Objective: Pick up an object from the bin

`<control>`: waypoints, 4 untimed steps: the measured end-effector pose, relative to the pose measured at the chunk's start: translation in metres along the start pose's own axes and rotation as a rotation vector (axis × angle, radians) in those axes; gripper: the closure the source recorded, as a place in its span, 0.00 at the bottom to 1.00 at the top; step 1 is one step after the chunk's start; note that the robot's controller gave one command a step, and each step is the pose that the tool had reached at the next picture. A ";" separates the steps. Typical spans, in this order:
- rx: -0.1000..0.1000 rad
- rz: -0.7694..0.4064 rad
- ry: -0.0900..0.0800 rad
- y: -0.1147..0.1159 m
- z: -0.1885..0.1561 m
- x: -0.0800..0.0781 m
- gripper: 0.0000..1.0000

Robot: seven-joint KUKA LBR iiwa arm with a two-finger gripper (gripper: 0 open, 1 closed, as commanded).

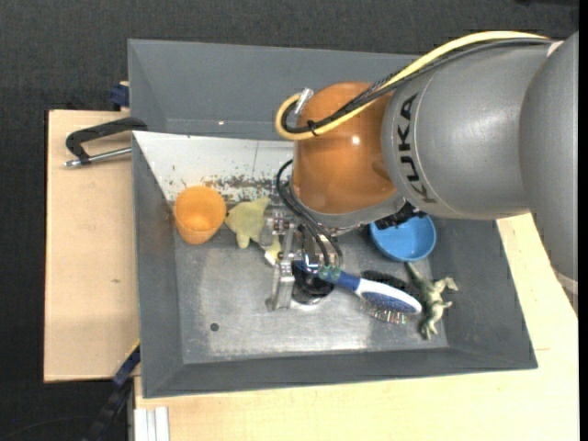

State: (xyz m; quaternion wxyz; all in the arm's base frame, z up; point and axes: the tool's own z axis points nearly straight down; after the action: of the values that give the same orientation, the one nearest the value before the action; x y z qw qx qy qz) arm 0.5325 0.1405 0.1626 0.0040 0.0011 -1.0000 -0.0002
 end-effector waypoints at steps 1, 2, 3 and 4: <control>0.003 0.030 -0.002 -0.059 0.081 -0.030 0.00; -0.002 0.026 -0.009 -0.055 0.076 -0.031 1.00; -0.001 0.027 -0.009 -0.055 0.076 -0.031 0.00; -0.001 0.233 -0.006 -0.071 0.092 -0.028 0.00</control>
Offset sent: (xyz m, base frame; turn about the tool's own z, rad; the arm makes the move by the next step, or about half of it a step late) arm 0.0295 -0.0560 -0.0773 0.0262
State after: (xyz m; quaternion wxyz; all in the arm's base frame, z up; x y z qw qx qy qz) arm 0.5595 0.0698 0.0702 0.0011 -0.1153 -0.9933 -0.0003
